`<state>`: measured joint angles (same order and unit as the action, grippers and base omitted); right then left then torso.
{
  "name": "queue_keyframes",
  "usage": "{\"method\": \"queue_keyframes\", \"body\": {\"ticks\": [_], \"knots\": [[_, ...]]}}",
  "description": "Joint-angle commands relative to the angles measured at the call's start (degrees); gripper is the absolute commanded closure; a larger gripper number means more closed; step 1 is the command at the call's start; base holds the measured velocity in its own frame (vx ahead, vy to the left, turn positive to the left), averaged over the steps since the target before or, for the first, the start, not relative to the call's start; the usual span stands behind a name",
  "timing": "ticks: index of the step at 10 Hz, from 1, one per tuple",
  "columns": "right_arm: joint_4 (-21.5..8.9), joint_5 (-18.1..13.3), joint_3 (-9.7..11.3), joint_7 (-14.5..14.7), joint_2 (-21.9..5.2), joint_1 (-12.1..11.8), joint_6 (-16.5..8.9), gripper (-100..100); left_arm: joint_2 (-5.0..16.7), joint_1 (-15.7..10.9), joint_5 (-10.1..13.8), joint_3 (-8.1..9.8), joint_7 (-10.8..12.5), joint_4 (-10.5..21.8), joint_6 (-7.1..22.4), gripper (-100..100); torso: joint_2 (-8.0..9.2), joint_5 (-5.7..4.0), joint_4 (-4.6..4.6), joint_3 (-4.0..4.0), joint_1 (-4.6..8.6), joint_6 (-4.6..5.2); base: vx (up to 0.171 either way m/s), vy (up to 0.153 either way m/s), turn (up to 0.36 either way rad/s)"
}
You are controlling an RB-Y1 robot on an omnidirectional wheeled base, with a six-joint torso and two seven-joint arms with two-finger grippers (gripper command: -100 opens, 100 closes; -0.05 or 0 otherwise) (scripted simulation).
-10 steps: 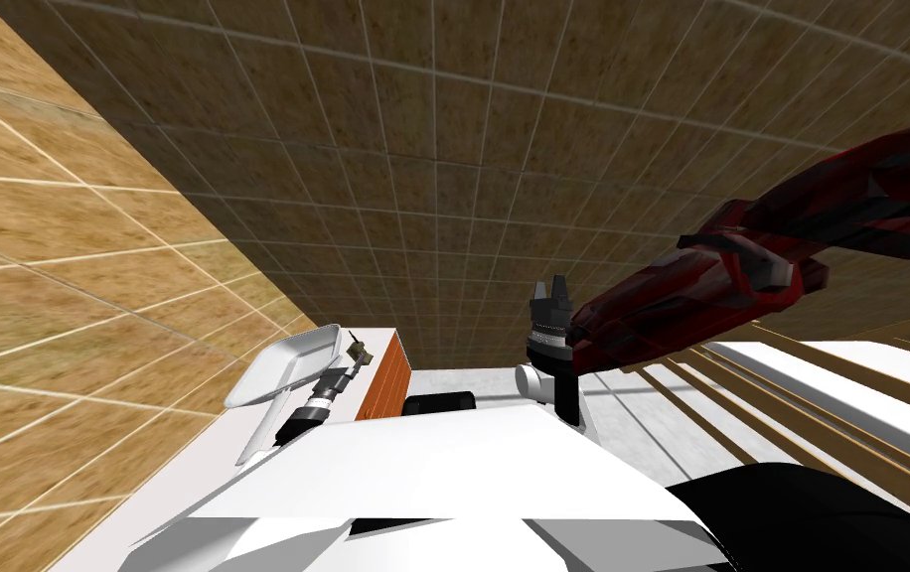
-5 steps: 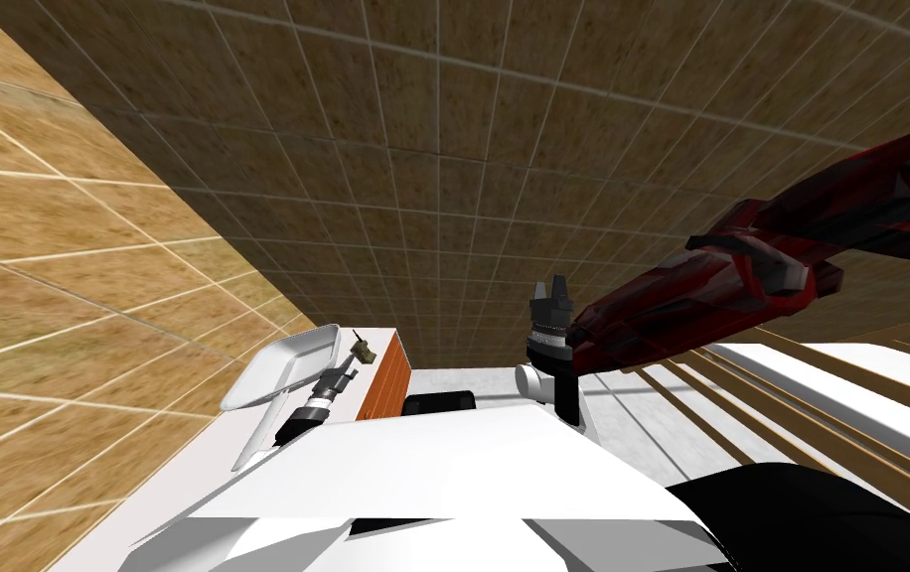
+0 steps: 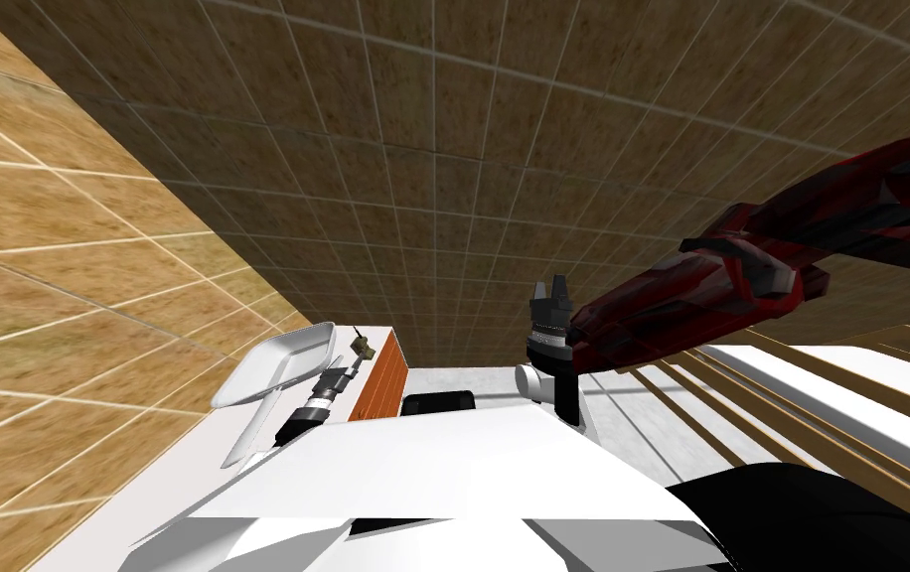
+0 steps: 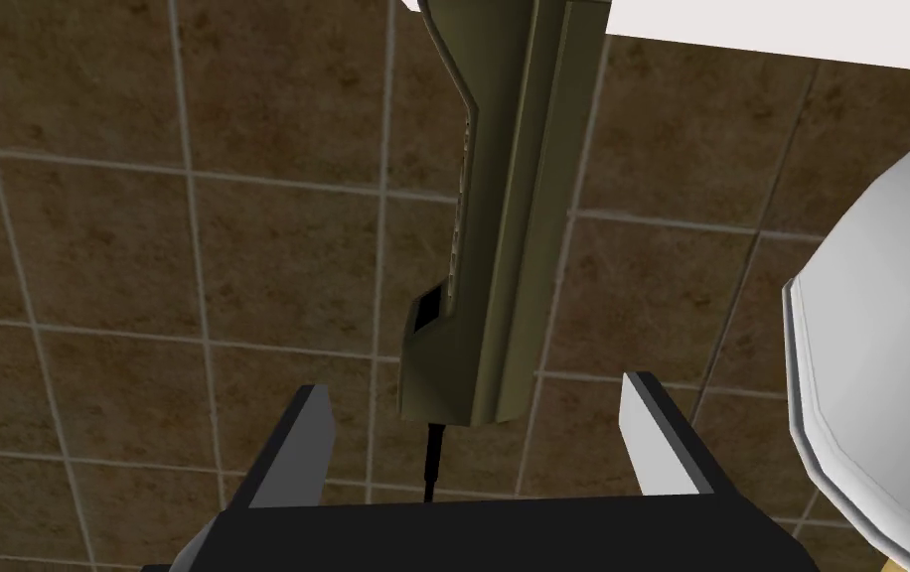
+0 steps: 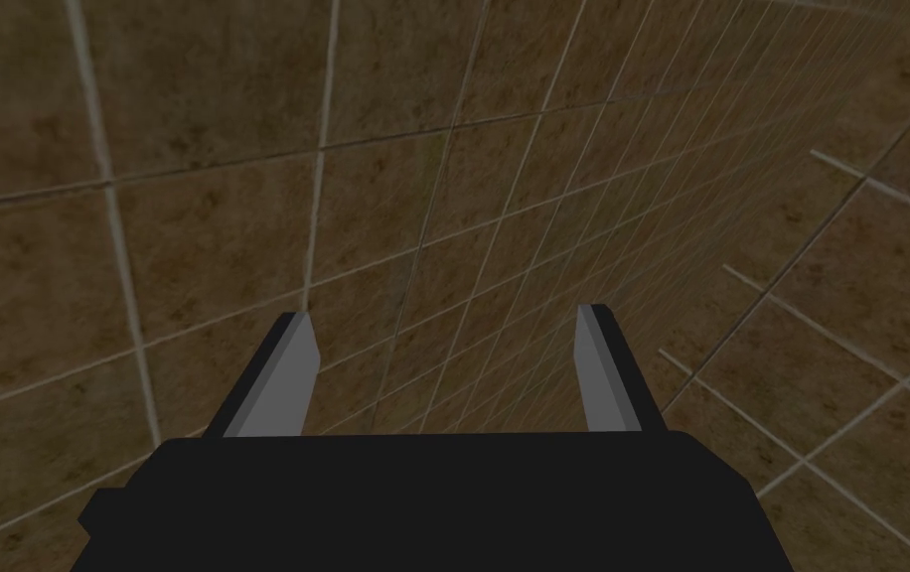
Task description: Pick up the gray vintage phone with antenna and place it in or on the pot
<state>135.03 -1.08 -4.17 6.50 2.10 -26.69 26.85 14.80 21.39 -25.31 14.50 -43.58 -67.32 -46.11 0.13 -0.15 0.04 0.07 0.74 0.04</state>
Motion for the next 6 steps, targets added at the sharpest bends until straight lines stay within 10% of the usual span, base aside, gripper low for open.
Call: {"method": "queue_keyframes", "body": {"ticks": [1,3,6], "knots": [[0.00,0.00,0.00,0.00,0.00,0.00,0.00,0,0.63,0.78,-0.26,0.70,-0.24,-0.36,0.43,-100,0.00,0.00,0.00,0.00,0.00,0.00,-0.024,-0.182,0.044],[0.00,0.00,0.00,0.00,0.00,0.00,0.00,0,2.69,1.64,-1.68,1.98,-1.10,-1.60,1.50,-100,-0.24,-0.01,-0.04,-0.13,-0.01,0.02,0.056,-0.136,-0.031],[0.00,0.00,-0.02,0.00,-0.03,-0.02,0.00,0,3.52,1.69,-1.93,1.86,-1.30,-2.07,1.89,-100,-0.75,0.17,-0.14,-0.41,-0.91,0.02,0.118,0.042,-0.005]]}}
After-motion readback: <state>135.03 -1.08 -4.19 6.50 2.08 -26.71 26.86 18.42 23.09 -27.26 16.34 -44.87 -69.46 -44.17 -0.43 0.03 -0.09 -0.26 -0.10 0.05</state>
